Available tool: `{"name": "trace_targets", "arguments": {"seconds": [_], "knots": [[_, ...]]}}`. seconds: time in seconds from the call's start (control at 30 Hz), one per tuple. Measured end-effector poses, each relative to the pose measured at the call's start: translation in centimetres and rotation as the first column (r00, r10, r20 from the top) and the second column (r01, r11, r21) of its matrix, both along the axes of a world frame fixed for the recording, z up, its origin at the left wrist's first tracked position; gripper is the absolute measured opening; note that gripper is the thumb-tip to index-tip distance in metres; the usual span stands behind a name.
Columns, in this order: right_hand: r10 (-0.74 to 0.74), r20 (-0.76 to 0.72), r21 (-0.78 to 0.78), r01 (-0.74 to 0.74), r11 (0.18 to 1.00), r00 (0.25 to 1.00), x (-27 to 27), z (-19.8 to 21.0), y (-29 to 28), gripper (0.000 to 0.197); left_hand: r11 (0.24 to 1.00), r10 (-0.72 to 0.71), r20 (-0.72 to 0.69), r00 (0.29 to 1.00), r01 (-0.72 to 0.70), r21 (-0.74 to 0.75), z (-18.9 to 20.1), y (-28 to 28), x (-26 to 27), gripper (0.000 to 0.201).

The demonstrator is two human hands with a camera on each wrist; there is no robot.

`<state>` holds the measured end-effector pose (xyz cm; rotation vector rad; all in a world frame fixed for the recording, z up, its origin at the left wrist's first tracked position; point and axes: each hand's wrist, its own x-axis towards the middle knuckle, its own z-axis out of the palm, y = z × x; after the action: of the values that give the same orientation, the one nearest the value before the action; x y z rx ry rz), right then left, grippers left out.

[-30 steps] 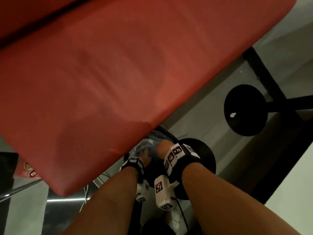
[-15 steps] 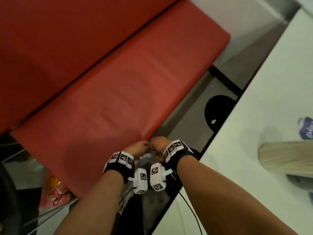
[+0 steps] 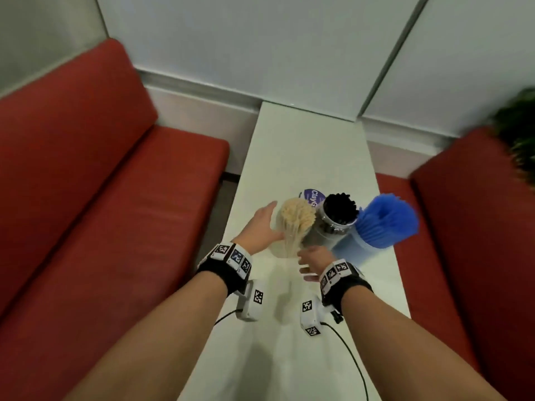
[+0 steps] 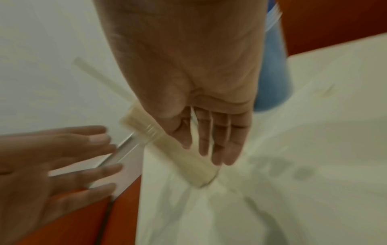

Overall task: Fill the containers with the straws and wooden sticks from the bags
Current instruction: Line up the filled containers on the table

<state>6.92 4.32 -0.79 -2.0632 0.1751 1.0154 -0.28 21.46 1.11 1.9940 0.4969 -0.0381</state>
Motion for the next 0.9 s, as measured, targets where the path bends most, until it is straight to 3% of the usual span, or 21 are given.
{"name": "trace_targets", "arguments": {"seconds": [0.07,0.1,0.2,0.3,0.43,0.57,0.9], "knots": [[-0.069,-0.046,-0.116,0.064,0.991,0.997,1.7,0.4,-5.0,0.017,0.998,0.030,0.021,0.999,-0.032,0.061,0.9,-2.9,2.3,0.120],[-0.116,-0.040,-0.142,0.109,0.984,0.993,2.5,0.7,-6.9,0.028,0.995,0.052,0.011,0.999,-0.052,0.080,1.0,-4.0,3.2,0.130],[-0.293,0.179,-0.122,0.317,0.940,0.939,5.2,0.7,-10.9,0.094,0.975,0.142,-0.006,0.990,-0.139,0.173,0.1,-6.2,5.2,0.141],[-0.392,0.447,0.087,0.398,0.913,0.804,7.9,0.7,-12.3,0.120,0.946,0.237,0.051,0.970,-0.242,0.216,-1.3,-6.9,6.4,0.138],[-0.327,0.494,0.225,0.245,0.943,0.806,11.1,-0.2,-12.9,0.107,0.921,0.299,0.070,0.952,-0.307,0.240,-2.5,-6.2,7.9,0.127],[-0.298,0.508,0.309,0.152,0.939,0.808,14.7,-0.6,-13.1,0.090,0.926,0.314,0.058,0.948,-0.319,0.201,-2.1,-4.5,10.4,0.131],[-0.253,0.488,0.272,0.130,0.953,0.835,25.3,-1.3,-10.9,0.095,0.939,0.275,0.029,0.961,-0.275,0.205,-1.1,1.2,18.1,0.127]]}}
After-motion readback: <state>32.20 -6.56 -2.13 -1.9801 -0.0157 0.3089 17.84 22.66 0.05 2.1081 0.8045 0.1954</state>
